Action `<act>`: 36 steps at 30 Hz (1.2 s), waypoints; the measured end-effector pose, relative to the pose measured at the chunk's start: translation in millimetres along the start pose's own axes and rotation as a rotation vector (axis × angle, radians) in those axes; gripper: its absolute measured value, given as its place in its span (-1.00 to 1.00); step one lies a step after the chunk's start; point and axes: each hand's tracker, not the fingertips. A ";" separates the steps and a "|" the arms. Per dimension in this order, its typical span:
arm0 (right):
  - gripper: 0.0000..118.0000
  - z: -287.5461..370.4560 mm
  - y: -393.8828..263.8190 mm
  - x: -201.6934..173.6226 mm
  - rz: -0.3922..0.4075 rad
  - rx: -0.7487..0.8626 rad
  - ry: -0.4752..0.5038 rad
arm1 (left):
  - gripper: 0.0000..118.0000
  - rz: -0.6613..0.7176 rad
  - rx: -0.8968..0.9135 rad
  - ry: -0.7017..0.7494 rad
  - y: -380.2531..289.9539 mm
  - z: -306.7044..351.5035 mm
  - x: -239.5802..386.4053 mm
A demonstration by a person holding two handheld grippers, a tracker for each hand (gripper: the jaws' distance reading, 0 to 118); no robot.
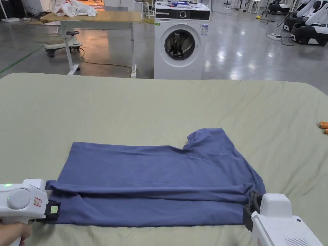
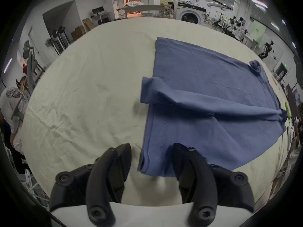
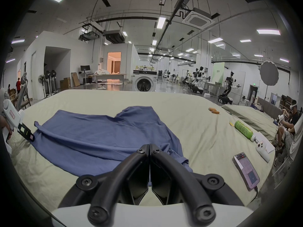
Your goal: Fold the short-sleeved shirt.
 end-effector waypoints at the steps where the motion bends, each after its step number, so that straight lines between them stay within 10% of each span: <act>1: -1.00 -2.0 -1.4 4.4 -0.005 -0.012 -0.003 | -0.56 -0.020 0.006 -0.022 -4.0 4.3 0.5; 6: -0.95 -34.1 -6.2 38.4 -0.074 -0.200 -0.012 | -0.95 -0.064 0.031 -0.040 -13.9 12.6 4.3; 9: -0.17 -64.5 -16.5 59.5 -0.073 -0.342 0.012 | -0.98 -0.057 0.052 -0.061 -18.0 19.3 -3.6; 11: -0.02 -82.9 -22.7 67.4 -0.066 -0.409 0.046 | -0.99 -0.061 0.084 -0.067 -21.4 25.9 -7.3; 17: -0.13 -117.9 -38.2 71.1 -0.081 -0.497 0.091 | -0.99 -0.049 0.143 -0.090 -28.7 34.4 -15.3; 20: -0.93 -114.1 -31.9 66.5 -0.061 -0.482 0.118 | -0.99 -0.044 0.161 -0.092 -31.0 35.0 -16.8; 36: -0.94 -35.3 69.3 69.8 0.091 -0.427 0.103 | -1.00 -0.001 0.298 -0.129 -20.4 112.8 -43.2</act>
